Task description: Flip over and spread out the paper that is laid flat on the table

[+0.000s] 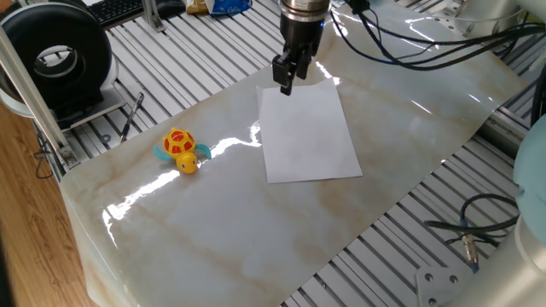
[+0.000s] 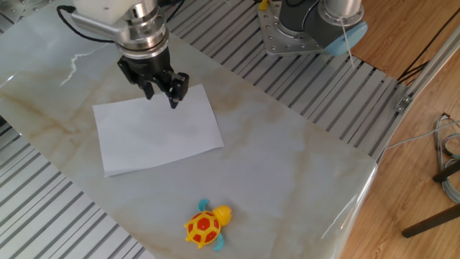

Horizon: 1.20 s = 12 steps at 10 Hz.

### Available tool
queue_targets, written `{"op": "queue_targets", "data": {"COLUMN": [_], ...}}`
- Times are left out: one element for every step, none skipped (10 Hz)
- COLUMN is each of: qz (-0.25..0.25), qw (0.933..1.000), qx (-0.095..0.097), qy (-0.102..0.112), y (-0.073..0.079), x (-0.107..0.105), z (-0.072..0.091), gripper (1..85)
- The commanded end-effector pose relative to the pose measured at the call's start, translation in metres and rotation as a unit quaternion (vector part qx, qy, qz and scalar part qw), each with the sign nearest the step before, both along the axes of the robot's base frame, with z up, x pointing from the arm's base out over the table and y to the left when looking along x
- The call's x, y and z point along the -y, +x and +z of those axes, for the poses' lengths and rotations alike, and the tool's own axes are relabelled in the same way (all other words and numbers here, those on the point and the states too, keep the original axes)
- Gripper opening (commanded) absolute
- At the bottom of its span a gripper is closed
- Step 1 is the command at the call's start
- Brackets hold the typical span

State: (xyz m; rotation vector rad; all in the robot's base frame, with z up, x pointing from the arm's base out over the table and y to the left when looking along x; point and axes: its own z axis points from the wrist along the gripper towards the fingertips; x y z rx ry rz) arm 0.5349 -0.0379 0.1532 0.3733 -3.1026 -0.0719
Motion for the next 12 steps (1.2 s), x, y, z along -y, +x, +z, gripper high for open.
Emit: {"op": "queue_targets", "data": {"qz": [0.025, 0.034, 0.032, 0.01, -0.004, -0.01, -0.008, 0.0, 0.006, 0.021, 0.031, 0.04], "qw": [0.9996, 0.9993, 0.9995, 0.9998, 0.9995, 0.9994, 0.9993, 0.9994, 0.9994, 0.9986, 0.9987, 0.9984], "qx": [-0.013, -0.005, -0.001, 0.006, 0.013, 0.018, 0.022, 0.028, 0.026, 0.02, 0.014, 0.011], "qy": [-0.007, -0.015, 0.001, -0.014, -0.03, -0.028, -0.028, -0.022, -0.023, -0.043, -0.037, -0.038], "y": [0.0, 0.001, -0.002, 0.002, 0.006, 0.009, 0.011, 0.014, 0.013, 0.015, 0.022, 0.029], "x": [0.054, 0.069, 0.063, 0.07, 0.078, 0.078, 0.077, 0.074, 0.075, 0.093, 0.101, 0.109], "z": [-0.015, -0.023, -0.027, -0.028, -0.028, -0.028, -0.028, -0.028, -0.028, -0.026, -0.026, -0.025], "gripper": [55.0, 54.7, 55.7, 54.7, 45.7, 45.7, 45.3, 45.7, 47.3, 47.3, 47.3, 47.3]}}
